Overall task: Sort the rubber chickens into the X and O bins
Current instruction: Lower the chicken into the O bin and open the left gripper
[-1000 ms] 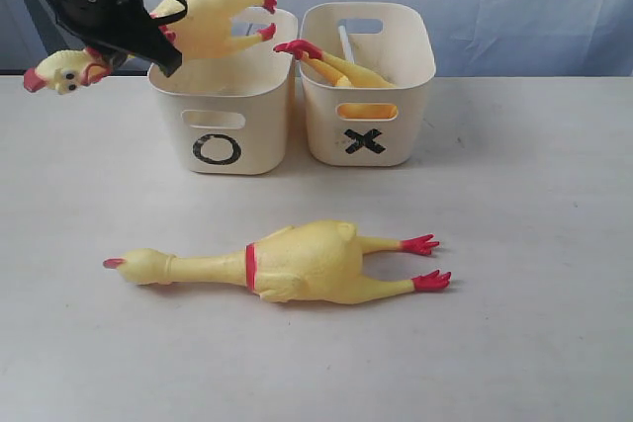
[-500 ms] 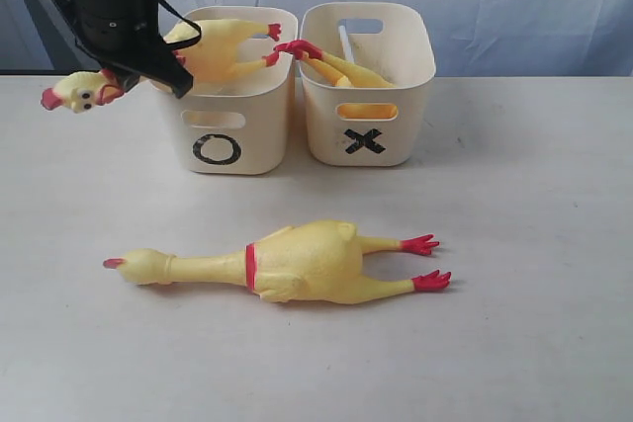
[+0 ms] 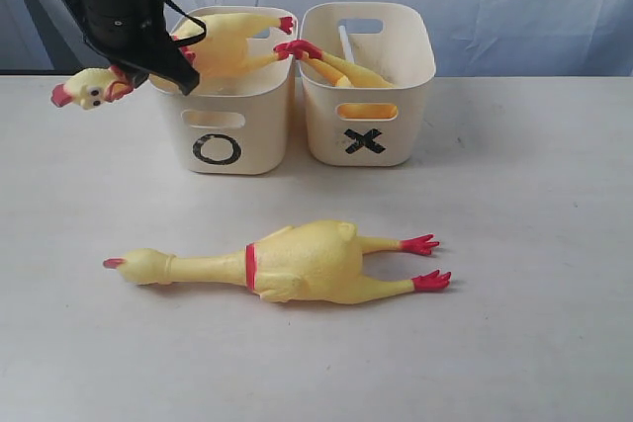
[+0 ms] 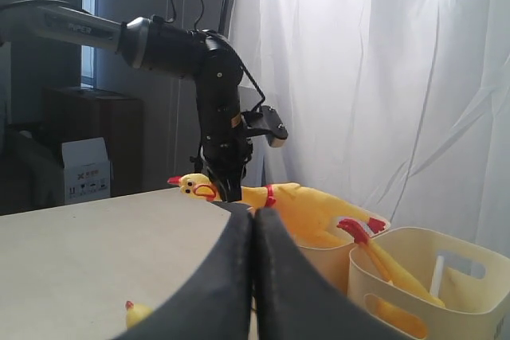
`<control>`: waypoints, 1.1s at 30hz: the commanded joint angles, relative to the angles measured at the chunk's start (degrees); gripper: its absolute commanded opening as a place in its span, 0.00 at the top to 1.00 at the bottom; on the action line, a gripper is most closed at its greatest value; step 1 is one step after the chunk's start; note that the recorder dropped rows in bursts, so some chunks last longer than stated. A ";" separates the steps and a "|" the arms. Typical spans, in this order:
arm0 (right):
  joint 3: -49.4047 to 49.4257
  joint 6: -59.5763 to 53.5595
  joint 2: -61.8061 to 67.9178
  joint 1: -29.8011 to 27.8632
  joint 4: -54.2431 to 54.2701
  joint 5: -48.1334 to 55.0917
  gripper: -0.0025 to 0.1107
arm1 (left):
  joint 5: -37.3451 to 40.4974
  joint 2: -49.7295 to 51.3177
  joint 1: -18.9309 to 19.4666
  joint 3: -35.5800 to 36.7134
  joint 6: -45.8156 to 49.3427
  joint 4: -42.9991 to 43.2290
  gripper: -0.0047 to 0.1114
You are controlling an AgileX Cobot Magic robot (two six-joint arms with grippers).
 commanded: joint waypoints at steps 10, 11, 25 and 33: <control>0.24 -0.13 -0.21 -0.30 -0.21 -0.11 0.99 | -0.58 -0.29 0.53 -0.62 0.47 -0.24 0.65; 0.24 -0.13 -0.21 -0.30 -0.21 0.02 0.99 | -0.78 -0.29 0.53 -0.62 0.47 -0.24 0.64; 0.24 -0.13 -0.21 -0.30 -0.21 0.15 0.99 | 0.05 -0.53 0.53 -3.20 0.47 -0.69 0.65; 0.24 -0.13 -0.21 -0.30 -0.21 0.15 0.99 | 2.38 -0.90 0.53 -9.14 2.89 -4.33 0.65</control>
